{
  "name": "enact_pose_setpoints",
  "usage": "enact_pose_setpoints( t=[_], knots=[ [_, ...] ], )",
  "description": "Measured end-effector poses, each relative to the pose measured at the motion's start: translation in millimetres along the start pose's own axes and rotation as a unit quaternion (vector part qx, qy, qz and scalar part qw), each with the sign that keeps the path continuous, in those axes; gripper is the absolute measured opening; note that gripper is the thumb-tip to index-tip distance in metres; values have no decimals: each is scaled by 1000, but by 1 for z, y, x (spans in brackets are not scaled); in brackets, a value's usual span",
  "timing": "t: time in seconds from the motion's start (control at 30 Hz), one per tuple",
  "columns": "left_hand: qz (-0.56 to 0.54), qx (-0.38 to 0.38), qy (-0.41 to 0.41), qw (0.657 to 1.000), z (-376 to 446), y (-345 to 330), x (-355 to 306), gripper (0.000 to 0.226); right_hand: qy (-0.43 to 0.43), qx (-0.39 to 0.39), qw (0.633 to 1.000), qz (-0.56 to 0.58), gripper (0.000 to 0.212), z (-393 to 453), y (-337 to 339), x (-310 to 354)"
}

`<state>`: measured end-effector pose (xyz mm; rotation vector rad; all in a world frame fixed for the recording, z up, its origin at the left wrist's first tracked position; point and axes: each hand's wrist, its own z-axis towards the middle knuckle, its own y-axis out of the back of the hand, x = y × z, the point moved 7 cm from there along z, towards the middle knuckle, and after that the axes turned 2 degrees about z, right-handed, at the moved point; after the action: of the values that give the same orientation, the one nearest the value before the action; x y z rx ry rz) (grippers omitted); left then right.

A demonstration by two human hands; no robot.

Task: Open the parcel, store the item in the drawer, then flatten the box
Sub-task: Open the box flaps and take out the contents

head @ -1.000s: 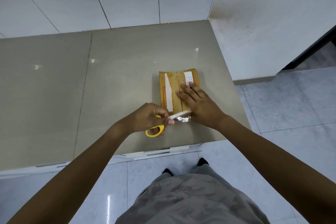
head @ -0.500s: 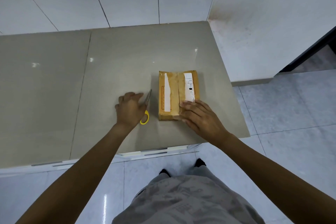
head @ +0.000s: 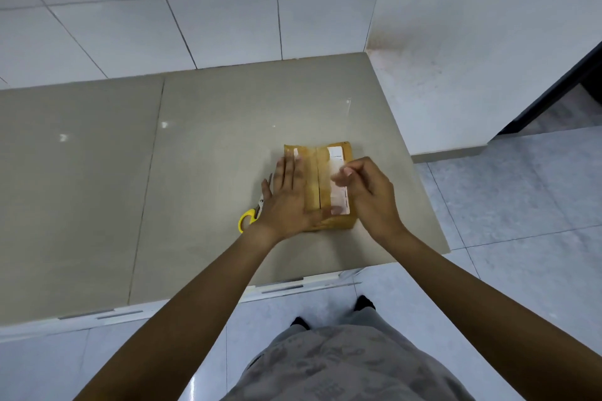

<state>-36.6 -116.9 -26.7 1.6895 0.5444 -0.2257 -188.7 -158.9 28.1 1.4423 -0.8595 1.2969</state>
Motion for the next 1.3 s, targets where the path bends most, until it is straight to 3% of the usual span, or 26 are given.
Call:
enact_pose_setpoints(
  t=[0.37, 0.67, 0.83, 1.03, 1.3],
  knots=[
    [58, -20, -9, 998, 4, -4, 0, 129, -9, -190, 978, 85, 12, 28, 44, 30],
    [73, -17, -7, 997, 1, 1, -4, 125, -10, -259, 961, 96, 12, 23, 70, 19],
    [72, -11, -5, 997, 1, 2, -5, 124, 31, -347, 924, 158, 12, 30, 98, 34],
    [67, -13, -17, 998, 3, 0, -5, 124, 48, -370, 928, 4, 13, 45, 145, 26],
    [62, -8, -24, 998, 1, 2, -8, 123, -32, -243, 929, -278, 17, 47, 131, -53]
  ],
)
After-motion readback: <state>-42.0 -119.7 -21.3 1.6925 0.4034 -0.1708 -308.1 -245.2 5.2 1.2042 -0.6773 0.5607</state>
